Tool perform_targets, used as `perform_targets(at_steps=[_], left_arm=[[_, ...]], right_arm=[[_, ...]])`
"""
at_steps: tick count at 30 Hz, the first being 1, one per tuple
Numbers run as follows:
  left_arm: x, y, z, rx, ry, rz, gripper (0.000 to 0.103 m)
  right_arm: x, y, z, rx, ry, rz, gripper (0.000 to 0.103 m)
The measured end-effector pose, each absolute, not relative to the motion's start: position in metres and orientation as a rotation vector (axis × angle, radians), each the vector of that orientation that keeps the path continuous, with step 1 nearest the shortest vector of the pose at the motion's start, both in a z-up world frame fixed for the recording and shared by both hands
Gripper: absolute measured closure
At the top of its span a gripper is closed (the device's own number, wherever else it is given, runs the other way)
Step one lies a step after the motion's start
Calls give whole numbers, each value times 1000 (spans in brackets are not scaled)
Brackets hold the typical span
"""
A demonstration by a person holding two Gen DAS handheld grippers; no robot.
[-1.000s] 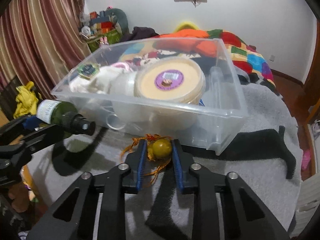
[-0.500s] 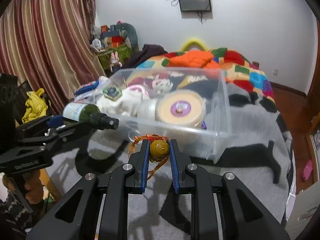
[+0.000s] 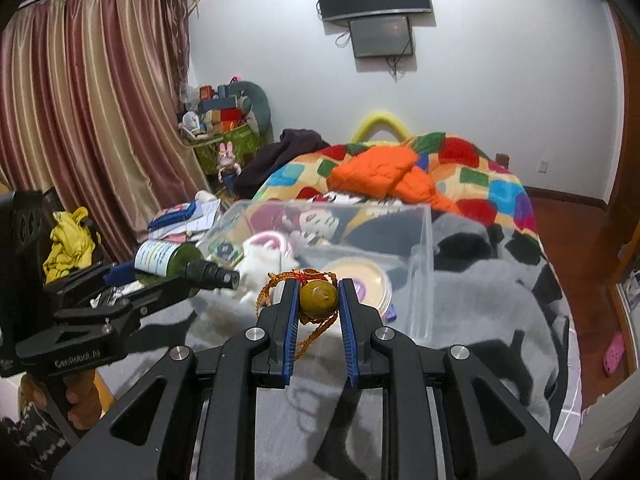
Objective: Organize objects
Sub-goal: 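Carry the bottle over the bin with the left tool while the right tool carries the tassel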
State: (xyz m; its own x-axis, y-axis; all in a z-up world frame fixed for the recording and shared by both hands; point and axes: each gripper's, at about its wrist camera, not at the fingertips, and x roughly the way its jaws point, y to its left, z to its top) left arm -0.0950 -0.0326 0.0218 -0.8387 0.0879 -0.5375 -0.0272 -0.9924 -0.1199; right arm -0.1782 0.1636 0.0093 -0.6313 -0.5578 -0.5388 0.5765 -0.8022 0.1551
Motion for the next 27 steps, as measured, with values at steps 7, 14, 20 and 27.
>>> perform_targets(at_steps=[7,14,20,27], left_arm=[[-110,-39,31,-844,-176,2968,42],[-128,-47,36,-832,-173,3001,42],[-147,-51,35,-850,-159,3012,42],[-169,-61,22,-927,-189,2995,42]], right_arm=[[-198,162,23,739,6,-2415,86],[-212,153,27,732,-7,-2429,86],[-225,145,25,743,-4,-2432,86],[-244,133,17,783,-1,-2424,85]])
